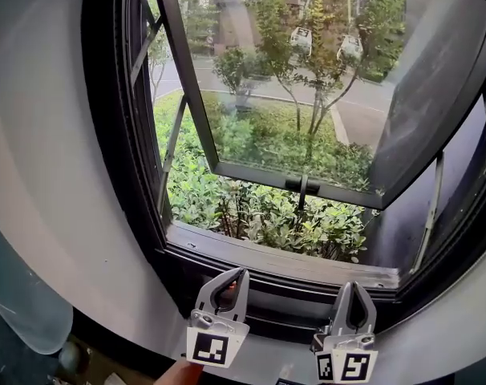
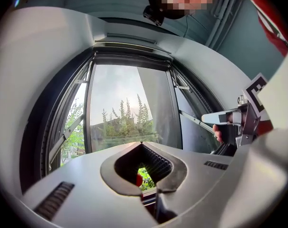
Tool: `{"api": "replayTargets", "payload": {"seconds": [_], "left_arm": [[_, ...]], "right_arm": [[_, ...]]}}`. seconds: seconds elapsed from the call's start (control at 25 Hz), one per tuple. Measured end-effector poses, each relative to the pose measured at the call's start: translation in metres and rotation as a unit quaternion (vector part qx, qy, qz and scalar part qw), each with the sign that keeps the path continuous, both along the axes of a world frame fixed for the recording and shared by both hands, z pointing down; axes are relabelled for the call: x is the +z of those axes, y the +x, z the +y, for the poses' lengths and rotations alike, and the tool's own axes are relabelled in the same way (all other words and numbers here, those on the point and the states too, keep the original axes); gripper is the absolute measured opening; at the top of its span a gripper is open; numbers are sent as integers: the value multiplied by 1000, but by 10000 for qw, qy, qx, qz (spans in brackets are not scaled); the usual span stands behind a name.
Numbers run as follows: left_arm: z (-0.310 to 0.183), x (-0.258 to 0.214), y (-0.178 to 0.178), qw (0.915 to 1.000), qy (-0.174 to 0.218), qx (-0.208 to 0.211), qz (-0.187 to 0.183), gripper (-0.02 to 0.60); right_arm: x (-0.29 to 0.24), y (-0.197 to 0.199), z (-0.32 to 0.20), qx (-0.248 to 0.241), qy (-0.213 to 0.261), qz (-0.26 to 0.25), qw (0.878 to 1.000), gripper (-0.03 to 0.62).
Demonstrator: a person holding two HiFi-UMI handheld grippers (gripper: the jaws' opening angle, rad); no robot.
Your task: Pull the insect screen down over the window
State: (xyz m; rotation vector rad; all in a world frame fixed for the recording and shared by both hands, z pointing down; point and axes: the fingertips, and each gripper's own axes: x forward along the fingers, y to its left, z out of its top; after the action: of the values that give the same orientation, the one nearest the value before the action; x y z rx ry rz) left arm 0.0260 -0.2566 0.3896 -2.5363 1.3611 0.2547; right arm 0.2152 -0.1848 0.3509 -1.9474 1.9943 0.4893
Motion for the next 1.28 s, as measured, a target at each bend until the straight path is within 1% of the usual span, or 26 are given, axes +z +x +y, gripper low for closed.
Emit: {"api": "replayTargets", "payload": {"seconds": [0.16,0.44,0.6,0.72,0.8,0.84,0.88,0.92,1.0,1.04,1.08,1.16,1.2,1.28], "left_arm": [[-7,-18,-4,9996,238,-60,-140,5],[-23,-77,-17,9954,898,-215,-266,6],[-33,-119,-23,9897,1372,-327,-233,6],[-39,-148,-26,9849,1657,-439,-243,6],[-39,-170,-26,9786,1969,-498,-317,6],[-38,-181,-27,9746,2147,-518,-371,6],[-37,-189,-28,9723,2242,-528,-391,6],[-37,-196,-29,9721,2254,-529,-365,6],[-36,-211,-27,9717,2291,-518,-261,6],[-35,-219,-26,9705,2348,-510,-216,6],[-34,-227,-24,9689,2415,-502,-182,5],[-31,-241,-21,9667,2511,-473,-111,6],[-30,-248,-20,9665,2527,-447,-59,6],[-26,-263,-17,9653,2580,-399,27,6]], "right_arm": [[-28,2,-3,67,274,278,9992,8],[-96,6,-4,308,862,915,9916,8],[-137,2,-3,463,1211,1382,9819,8],[-166,0,-4,539,1447,1640,9743,8],[-185,-2,-4,593,1593,1788,9691,8],[-192,-3,-3,638,1641,1893,9660,8],[-198,-3,-3,711,1663,2094,9610,8],[-202,-3,-4,812,1663,2421,9524,8],[-211,-2,-4,998,1677,3100,9305,8],[-220,-3,-3,1029,1741,3195,9258,8],[-231,-6,1,999,1858,3034,9292,8],[-257,-16,8,850,2133,2411,9429,8],[-267,-20,11,802,2227,2250,9452,8],[-280,-26,13,798,2346,2294,9413,8]]}}
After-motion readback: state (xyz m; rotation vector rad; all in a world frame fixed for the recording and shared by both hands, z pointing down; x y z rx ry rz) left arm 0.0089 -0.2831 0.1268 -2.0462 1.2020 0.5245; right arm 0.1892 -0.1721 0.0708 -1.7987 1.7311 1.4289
